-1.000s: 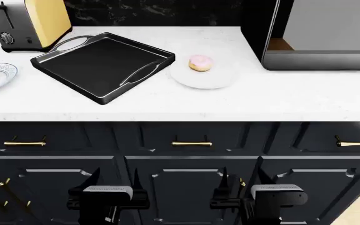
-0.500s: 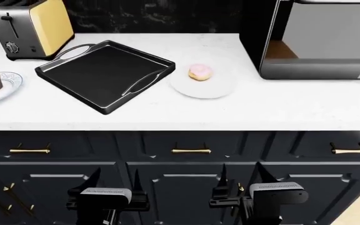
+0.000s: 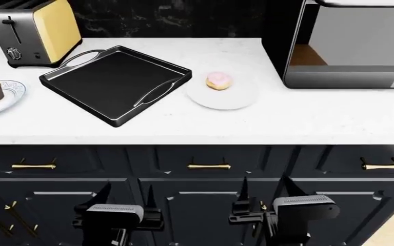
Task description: Move the dessert items from the plate to the tray.
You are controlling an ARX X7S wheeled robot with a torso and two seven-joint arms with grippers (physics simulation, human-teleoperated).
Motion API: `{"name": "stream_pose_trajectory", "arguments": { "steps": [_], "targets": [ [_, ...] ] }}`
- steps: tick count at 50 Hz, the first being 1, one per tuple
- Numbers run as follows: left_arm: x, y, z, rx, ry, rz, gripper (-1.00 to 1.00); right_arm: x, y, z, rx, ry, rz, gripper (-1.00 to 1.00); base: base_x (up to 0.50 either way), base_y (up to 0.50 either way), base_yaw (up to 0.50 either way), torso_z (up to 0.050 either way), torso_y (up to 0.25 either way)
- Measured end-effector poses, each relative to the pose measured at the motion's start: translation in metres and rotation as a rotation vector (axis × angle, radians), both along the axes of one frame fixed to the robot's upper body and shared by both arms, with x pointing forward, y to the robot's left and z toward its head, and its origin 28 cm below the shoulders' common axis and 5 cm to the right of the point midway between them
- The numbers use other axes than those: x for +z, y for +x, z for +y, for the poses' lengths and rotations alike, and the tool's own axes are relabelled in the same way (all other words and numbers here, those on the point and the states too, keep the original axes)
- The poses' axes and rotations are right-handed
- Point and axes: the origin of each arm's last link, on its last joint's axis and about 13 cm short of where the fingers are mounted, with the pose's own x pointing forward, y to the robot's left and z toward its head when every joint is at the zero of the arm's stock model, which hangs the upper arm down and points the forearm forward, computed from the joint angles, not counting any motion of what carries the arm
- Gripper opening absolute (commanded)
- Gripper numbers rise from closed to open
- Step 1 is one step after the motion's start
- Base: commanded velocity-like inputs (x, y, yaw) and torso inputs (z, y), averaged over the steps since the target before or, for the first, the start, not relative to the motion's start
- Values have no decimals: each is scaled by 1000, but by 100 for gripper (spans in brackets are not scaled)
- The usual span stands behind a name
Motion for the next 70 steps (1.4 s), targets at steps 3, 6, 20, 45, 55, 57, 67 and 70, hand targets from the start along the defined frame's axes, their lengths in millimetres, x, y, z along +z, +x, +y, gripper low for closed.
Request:
{"name": "stream_pose_trajectory", "arguments": {
  "steps": [3, 6, 20, 45, 55, 57, 67, 70],
  "targets": [
    [12, 1, 1, 0, -16, 7, 100, 12, 1, -1, 0, 7, -10, 100, 0, 0, 0, 0, 0],
    [28, 3, 2, -5, -25, 18, 100, 29, 2, -3, 5, 14, -21, 100, 0, 0, 0, 0, 0],
    [126, 10, 14, -67, -68, 54, 100, 133, 4, -18, 64, 22, -92, 100, 0, 0, 0, 0, 0],
    [255, -17, 37, -110, 36, -63, 100, 246, -26, -27, 120, -116, -227, 100, 0, 2, 0, 0, 0],
    [274, -28, 44, -84, 61, -104, 100, 262, -32, -32, 103, -170, -262, 100, 16, 295, 0, 0, 0],
    [277, -29, 45, -78, 63, -109, 100, 263, -33, -32, 103, -171, -264, 100, 66, 465, 0, 0, 0],
    [286, -33, 49, -51, 67, -128, 100, 270, -33, -35, 105, -168, -264, 100, 106, 500, 0, 0, 0],
    [288, -34, 49, -45, 67, -128, 100, 271, -34, -36, 107, -166, -264, 100, 104, 500, 0, 0, 0]
  ]
}}
